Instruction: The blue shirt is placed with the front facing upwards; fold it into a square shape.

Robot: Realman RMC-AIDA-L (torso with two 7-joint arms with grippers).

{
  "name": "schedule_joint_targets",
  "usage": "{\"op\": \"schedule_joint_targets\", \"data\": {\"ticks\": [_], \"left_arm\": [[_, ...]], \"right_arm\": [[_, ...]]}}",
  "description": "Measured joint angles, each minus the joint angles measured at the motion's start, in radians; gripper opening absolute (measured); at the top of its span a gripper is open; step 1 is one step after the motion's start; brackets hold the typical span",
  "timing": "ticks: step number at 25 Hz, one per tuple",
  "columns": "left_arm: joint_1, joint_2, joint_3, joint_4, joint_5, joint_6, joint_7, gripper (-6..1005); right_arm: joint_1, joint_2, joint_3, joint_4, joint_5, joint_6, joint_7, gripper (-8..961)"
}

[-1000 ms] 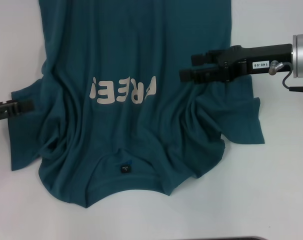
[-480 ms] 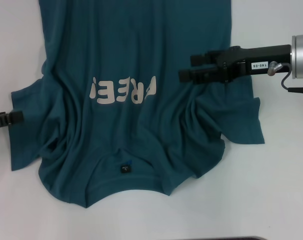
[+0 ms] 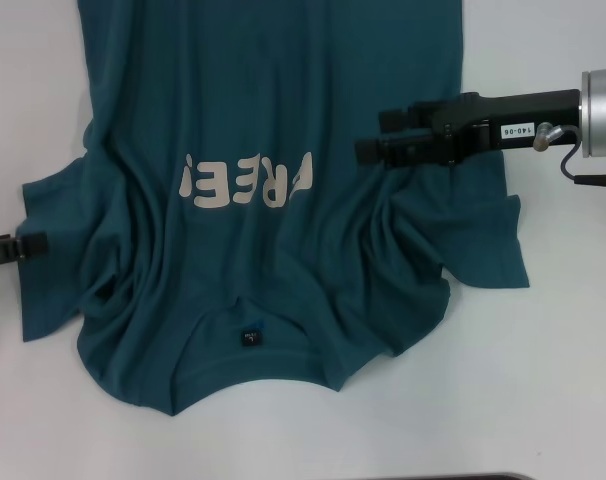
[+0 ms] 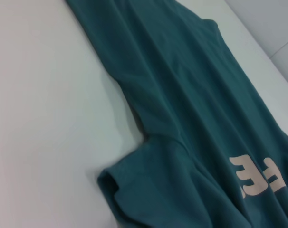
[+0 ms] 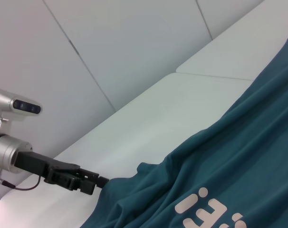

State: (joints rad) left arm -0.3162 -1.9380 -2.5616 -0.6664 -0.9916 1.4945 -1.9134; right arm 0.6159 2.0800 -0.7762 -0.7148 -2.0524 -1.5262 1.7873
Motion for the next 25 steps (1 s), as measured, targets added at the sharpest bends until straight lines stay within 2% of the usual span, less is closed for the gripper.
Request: {"op": "schedule_joint_targets", "data": {"ticks": [21, 25], "left_arm": [[-0.034, -0.011, 0.027, 0.001, 0.012, 0.014, -0.004, 841], [-0.035, -0.012, 0.025, 0.001, 0.012, 0.014, -0.007, 761]], "right_arm": [[-0.004, -0.006, 0.012, -0.003, 0.011, -0.004, 0.004, 853], [-0.004, -0.006, 0.012, -0.003, 0.011, -0.003, 0.004, 853]]}}
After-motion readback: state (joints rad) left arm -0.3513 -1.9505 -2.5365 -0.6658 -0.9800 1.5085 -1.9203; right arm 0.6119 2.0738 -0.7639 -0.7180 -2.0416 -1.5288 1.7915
